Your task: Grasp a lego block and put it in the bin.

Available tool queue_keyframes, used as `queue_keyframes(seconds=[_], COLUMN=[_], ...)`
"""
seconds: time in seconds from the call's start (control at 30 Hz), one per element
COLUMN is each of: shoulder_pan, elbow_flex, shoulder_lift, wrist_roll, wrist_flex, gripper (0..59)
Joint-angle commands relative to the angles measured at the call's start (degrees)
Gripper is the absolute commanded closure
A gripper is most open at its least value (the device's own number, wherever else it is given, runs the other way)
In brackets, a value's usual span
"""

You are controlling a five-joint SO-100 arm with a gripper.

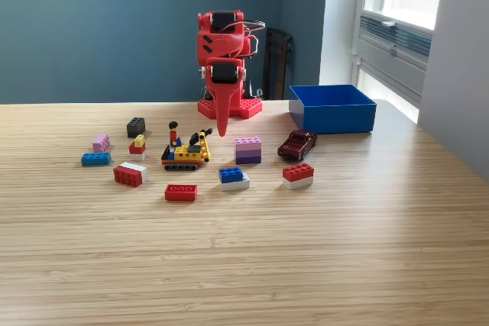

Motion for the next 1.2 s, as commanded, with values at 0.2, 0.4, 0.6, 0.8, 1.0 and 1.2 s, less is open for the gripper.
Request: queue_keyframes(seconds=[0.2, 0.4, 0.6, 0.8, 1.0, 1.2], shoulder_pan=[-5.1, -5.4, -5.3, -5.3, -5.3, -5.3], elbow_flex=[-1.1, -1.1, -1.1, -1.1, -1.1, -1.1], shoulder_lift=[1.1, 1.1, 1.1, 1.1, 1.1, 1.1], wrist_roll=[-5.8, -6.2, -5.7, -5.7, -5.8, -5.9], wrist_flex=[0.2, 0.2, 0.2, 0.2, 0.2, 0.2], gripper=[57.4, 57.3, 58.5, 58.5, 58.5, 58.5])
